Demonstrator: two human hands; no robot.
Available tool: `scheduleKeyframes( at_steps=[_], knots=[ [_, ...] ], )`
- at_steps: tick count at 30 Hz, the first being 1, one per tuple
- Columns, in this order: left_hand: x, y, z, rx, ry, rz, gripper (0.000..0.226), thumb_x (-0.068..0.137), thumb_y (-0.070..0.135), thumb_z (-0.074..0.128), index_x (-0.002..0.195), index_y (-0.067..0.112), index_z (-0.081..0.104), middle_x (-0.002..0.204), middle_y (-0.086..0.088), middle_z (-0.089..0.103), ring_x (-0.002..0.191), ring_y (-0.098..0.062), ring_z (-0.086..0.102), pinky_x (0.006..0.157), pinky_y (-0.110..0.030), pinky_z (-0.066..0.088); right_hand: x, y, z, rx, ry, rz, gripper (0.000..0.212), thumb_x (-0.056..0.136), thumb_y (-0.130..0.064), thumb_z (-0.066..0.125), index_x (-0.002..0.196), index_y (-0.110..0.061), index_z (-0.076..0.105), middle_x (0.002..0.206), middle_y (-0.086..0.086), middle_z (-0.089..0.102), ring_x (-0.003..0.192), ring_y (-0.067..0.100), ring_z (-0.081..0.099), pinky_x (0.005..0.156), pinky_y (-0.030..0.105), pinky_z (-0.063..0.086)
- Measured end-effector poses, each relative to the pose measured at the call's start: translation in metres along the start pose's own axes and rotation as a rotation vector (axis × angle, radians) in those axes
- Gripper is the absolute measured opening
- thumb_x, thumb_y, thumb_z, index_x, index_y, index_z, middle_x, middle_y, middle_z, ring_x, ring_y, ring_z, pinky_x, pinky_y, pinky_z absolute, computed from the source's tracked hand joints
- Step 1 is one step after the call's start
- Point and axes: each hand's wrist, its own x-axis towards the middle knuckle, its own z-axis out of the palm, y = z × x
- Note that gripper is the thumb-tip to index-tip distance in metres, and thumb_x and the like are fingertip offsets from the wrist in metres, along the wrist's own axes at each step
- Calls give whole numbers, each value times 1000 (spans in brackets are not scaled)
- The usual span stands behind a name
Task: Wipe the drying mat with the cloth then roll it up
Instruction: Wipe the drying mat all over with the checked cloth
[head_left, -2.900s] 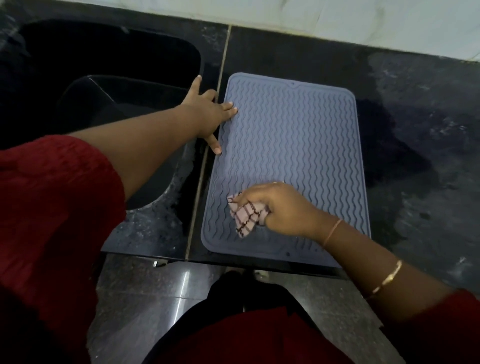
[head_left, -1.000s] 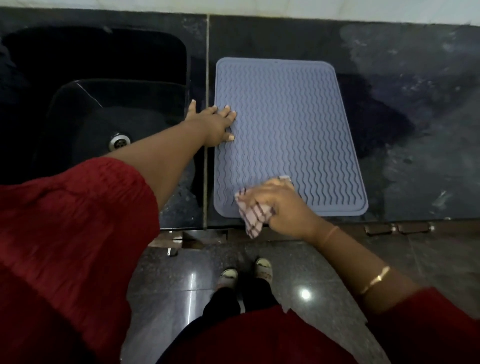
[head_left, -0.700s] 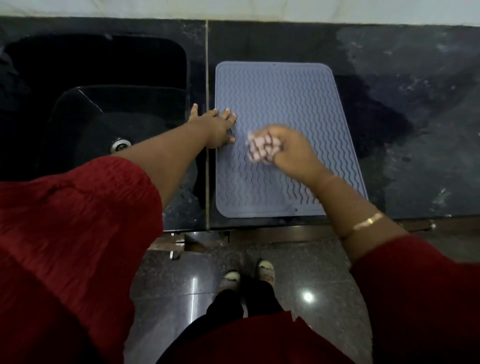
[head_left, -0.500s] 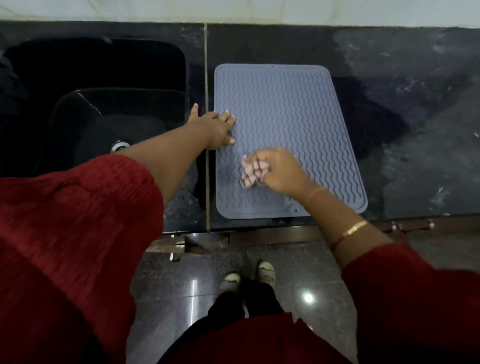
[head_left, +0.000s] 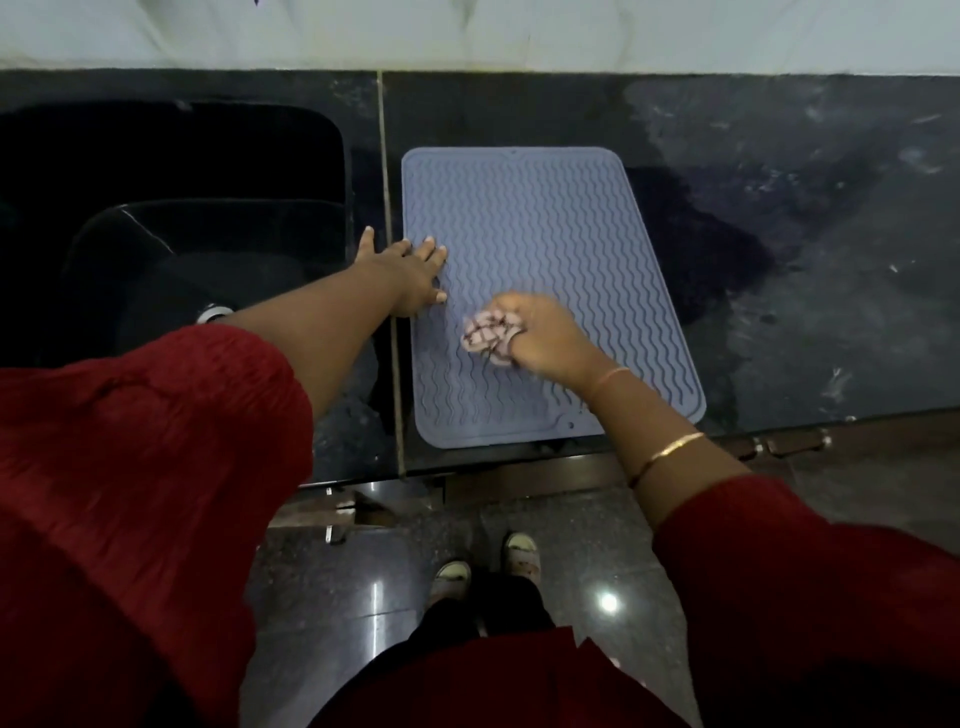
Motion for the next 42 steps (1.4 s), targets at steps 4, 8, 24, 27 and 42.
scheduleKeyframes(
  at_steps=[4, 8, 24, 27, 42],
  knots=[
    [-1, 2, 0, 35, 2, 8, 67, 99, 50, 25, 150, 21, -7, 159, 1, -10, 146, -22, -1, 112, -59, -9, -20, 9, 10, -95, -75, 24, 25, 66, 18, 56, 84, 4, 66, 82, 14, 65, 80, 28, 60, 71, 38, 54],
    [-3, 2, -3, 24, 3, 13, 67, 99, 49, 24, 150, 21, -8, 159, 0, -10, 146, -22, -2, 112, -57, -11, -43, 14, 2, -78, -223, 32, 24, 69, 18, 55, 84, 2, 67, 79, 9, 64, 74, 15, 60, 68, 29, 52],
    [55, -16, -46, 215, 37, 52, 148, 48, 84, 61, 146, 7, -20, 157, -12, -16, 145, -25, -13, 111, -45, -16, 163, -11, -94, -146, 315, -250, 15, 84, -7, 59, 99, -7, 60, 95, 10, 63, 89, 20, 58, 75, 30, 46],
    [84, -21, -69, 55, 22, 75, 148, 48, 83, 62, 145, 9, -21, 156, -9, -20, 144, -24, -16, 111, -43, -17, 197, -7, -99, -306, 295, -292, 23, 84, -7, 58, 107, -10, 60, 107, 14, 63, 99, 24, 58, 85, 31, 45],
    [140, -50, -72, 173, 42, 33, 146, 48, 88, 55, 147, 6, -16, 158, -10, -11, 146, -22, -4, 116, -41, -8, 177, 23, -53, -703, 14, -296, 50, 75, -8, 58, 122, -26, 54, 130, -1, 56, 121, 27, 45, 100, 45, 26]
  ],
)
